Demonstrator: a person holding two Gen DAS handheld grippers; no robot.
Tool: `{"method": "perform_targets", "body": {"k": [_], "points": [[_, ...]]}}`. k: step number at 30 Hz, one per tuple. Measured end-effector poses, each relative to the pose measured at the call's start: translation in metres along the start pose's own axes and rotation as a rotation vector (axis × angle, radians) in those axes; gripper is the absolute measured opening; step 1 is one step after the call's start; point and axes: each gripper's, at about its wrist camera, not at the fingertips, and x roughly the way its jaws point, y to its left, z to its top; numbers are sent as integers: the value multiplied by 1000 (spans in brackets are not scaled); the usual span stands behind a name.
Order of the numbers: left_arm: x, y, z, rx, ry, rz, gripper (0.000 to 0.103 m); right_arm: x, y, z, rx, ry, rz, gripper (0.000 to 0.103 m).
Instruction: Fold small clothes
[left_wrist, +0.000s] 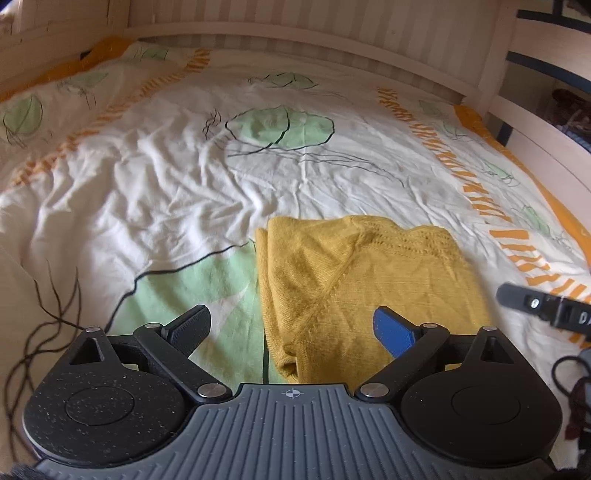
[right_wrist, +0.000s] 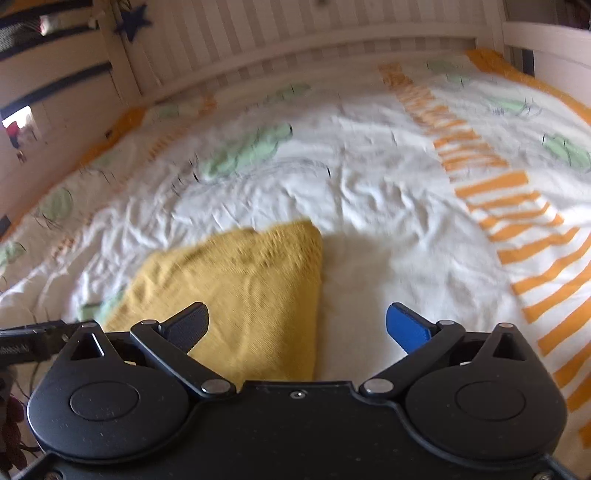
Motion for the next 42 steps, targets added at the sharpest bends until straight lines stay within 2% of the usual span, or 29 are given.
{"method": "perform_targets", "body": {"k": [4, 8, 11, 14, 17, 22, 26, 34, 42], "points": [[-25, -19, 6, 73, -35, 38, 96, -26, 10, 7, -22, -56, -16, 103], [-46, -36, 12, 133, -72, 128, 96, -40, 18, 8, -54, -42, -28, 103], [-51, -42, 11, 142, -57, 167, 95, -47, 26, 5, -93, -29, -36, 102], [-51, -43, 8, 128, -11, 133, 95, -55, 30, 1, -72, -16, -1, 102], [-49, -42, 2, 91, 36, 91, 95, -59, 29, -6, 10, 19, 27, 102], [-48, -42, -7, 72, 67, 101, 95, -55, 24, -17, 106, 118, -39, 102], [-53, -42, -11, 74, 71, 113, 95, -57, 24, -24, 107, 143, -30, 102], [-53, -40, -18, 59, 95, 126, 95, -71, 35, -26, 51, 109, -50, 102], [-52, -36, -23, 46, 119, 126, 95, -70, 39, -29, 32, 118, -45, 102]]}}
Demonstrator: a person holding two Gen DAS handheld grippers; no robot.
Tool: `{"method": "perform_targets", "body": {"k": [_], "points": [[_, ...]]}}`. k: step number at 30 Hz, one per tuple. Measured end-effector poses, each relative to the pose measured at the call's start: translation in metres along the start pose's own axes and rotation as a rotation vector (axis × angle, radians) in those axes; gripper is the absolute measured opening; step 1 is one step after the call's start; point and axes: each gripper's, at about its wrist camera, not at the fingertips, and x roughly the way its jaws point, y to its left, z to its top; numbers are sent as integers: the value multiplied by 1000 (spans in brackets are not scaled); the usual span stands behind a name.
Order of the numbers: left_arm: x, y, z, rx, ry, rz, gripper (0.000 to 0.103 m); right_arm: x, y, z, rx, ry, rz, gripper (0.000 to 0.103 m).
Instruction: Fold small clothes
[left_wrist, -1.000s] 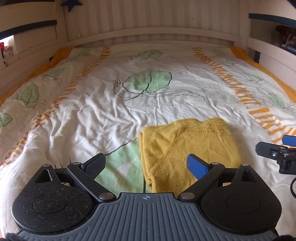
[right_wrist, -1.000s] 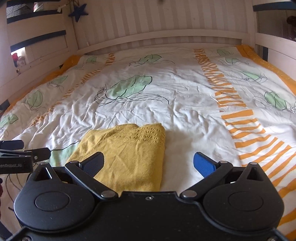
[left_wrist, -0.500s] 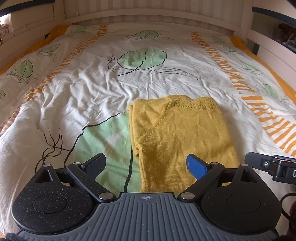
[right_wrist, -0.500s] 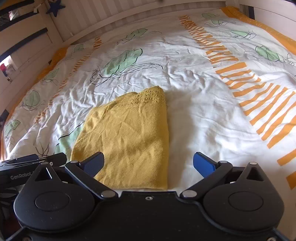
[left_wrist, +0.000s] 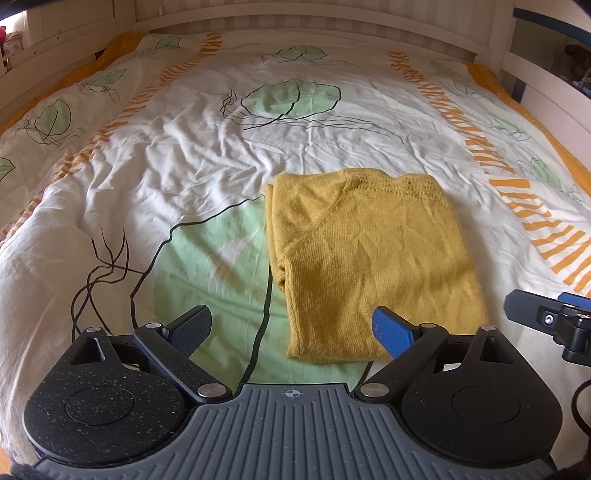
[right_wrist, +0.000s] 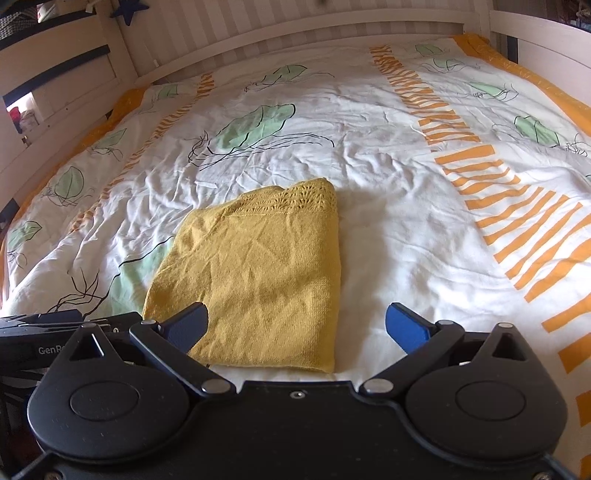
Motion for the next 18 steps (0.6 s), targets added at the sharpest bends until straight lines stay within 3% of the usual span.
{"method": "perform_targets", "body": {"k": [18], "points": [[6, 2, -2, 1, 29, -1, 95, 9, 3, -4, -6, 44, -6, 102]]}}
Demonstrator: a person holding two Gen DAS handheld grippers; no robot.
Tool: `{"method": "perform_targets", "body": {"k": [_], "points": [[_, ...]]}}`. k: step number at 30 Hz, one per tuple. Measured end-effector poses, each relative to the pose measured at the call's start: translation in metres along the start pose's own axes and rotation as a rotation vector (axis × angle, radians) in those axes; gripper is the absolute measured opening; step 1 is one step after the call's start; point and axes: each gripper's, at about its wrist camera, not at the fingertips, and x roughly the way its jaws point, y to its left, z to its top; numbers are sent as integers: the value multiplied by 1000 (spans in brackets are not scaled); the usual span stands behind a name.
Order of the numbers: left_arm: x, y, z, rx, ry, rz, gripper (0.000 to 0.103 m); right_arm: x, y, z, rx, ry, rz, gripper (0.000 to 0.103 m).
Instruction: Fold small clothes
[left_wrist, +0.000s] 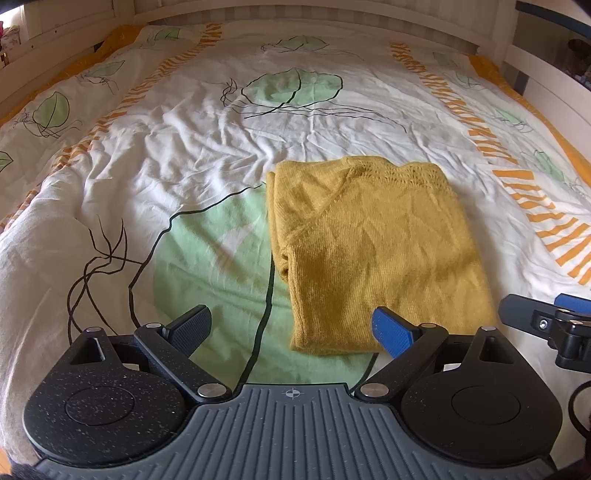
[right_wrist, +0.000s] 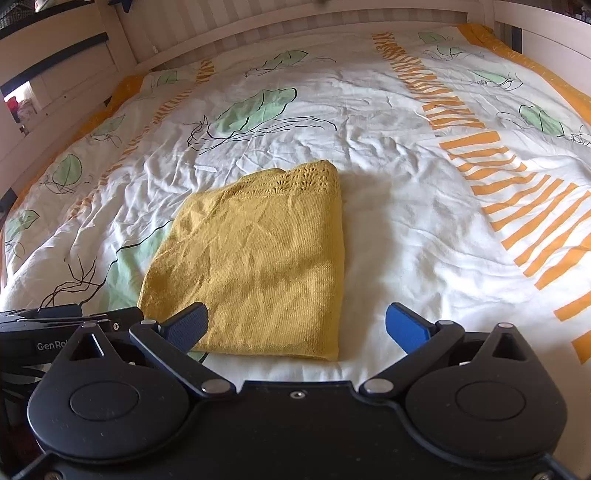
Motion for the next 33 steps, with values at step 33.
{"method": "perform_targets", "body": {"k": [33], "points": [[7, 2, 0, -4, 19, 1, 95, 11, 1, 1, 4, 24, 14, 102]]}}
